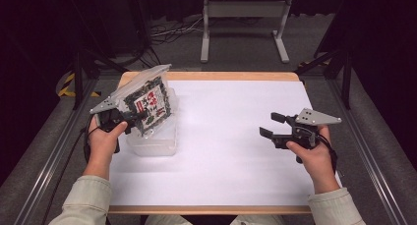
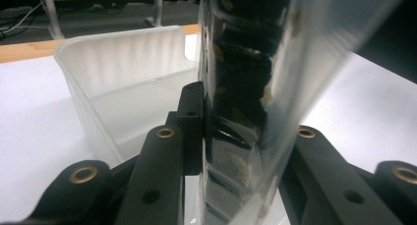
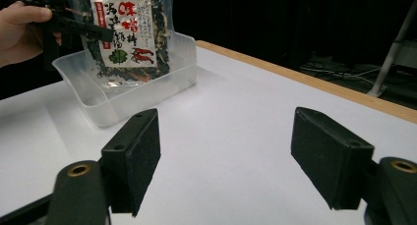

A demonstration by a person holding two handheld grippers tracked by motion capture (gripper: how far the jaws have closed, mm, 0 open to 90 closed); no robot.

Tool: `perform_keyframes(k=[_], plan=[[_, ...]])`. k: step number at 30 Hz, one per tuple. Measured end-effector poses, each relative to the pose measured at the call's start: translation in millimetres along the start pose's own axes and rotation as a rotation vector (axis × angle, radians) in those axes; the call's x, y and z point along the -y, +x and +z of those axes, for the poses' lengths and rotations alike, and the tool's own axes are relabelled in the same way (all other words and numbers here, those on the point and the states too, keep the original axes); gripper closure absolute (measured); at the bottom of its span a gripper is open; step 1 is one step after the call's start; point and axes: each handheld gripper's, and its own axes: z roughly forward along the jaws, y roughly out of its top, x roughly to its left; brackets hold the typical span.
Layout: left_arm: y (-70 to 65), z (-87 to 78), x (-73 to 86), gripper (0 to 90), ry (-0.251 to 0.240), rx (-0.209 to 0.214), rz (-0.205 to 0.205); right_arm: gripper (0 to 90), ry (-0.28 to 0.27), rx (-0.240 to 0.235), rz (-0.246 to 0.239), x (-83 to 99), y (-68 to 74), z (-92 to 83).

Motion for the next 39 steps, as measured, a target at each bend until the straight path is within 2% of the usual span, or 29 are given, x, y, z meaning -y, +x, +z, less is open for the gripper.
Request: perform_keyframes(k=[5,7,9,10,12,14,16,17,20,21,25,27,28,31,33,34,35,39], plan=[[-0.1,0.0,-0.3,71.4,-0.002,-0.015,0.013,27.6,-0.002,0.0,-0.001,-0.2,-0.4,-0.9],[-2.3,0.1,-1.4,70.2,0.008,-0.043,0.025,27.5,-0.005,0.001,0.001,-0.3,-0.7,-1.5],[-3.1,0.5,-1.6,59.5,0.017,-0.056,0.032,27.5,-0.004,0.002,0.001,-0.3,-0.9,-1.7],[-4.0,1.1,-1.8,59.5,0.014,-0.062,0.025,27.5,-0.004,0.003,0.001,-0.2,-1.1,-1.8],[-5.3,0.3,-2.4,44.4,-0.014,-0.075,-0.004,27.3,-0.004,0.003,0.002,-0.2,-1.2,-2.1],[-6.4,-2.4,-4.2,26.5,-0.039,-0.106,-0.016,27.0,-0.005,0.003,0.002,-0.3,-1.4,-2.5],[-7.9,-7.2,-6.3,14.7,-0.056,-0.132,-0.008,26.6,-0.006,0.007,0.003,-0.2,-2.1,-3.6],[-8.9,-10.0,-7.4,12.5,-0.066,-0.146,-0.003,26.3,-0.005,0.009,0.004,-0.2,-2.5,-4.2],[-13.4,-19.7,-9.8,9.4,-0.086,-0.162,-0.004,25.2,-0.007,0.015,0.006,-0.2,-3.2,-5.9],[-15.7,-24.6,-10.8,9.4,-0.093,-0.169,0.013,25.2,-0.007,0.015,0.006,-0.2,-3.2,-5.9],[-28.2,-40.3,-11.9,8.0,-0.099,-0.182,0.042,24.1,-0.009,0.023,0.01,0.5,-4.6,-9.0],[-35.2,-48.0,-11.3,7.4,-0.096,-0.176,0.053,23.8,-0.006,0.028,0.01,2.0,-5.5,-11.0],[-40.8,-54.1,-10.7,7.1,-0.075,-0.191,0.068,23.7,-0.004,0.03,0.008,2.5,-5.9,-11.4],[-47.7,-63.0,-9.5,6.6,-0.051,-0.204,0.092,23.5,-0.001,0.034,0.007,4.1,-7.2,-13.5],[-55.7,-74.5,-6.9,6.0,-0.054,-0.186,0.102,23.1,0.001,0.041,0.008,6.1,-8.9,-17.0],[-55.7,-74.5,-6.9,6.0,-0.054,-0.186,0.102,23.1,0.001,0.041,0.008,6.1,-8.9,-17.0],[-61.8,-82.3,-4.0,6.1,-0.057,-0.167,0.109,22.9,0.001,0.049,0.008,7.4,-10.6,-20.8],[-70.4,-92.0,1.3,6.0,-0.047,-0.147,0.137,22.6,0.0,0.059,0.011,9.8,-13.0,-25.8]])
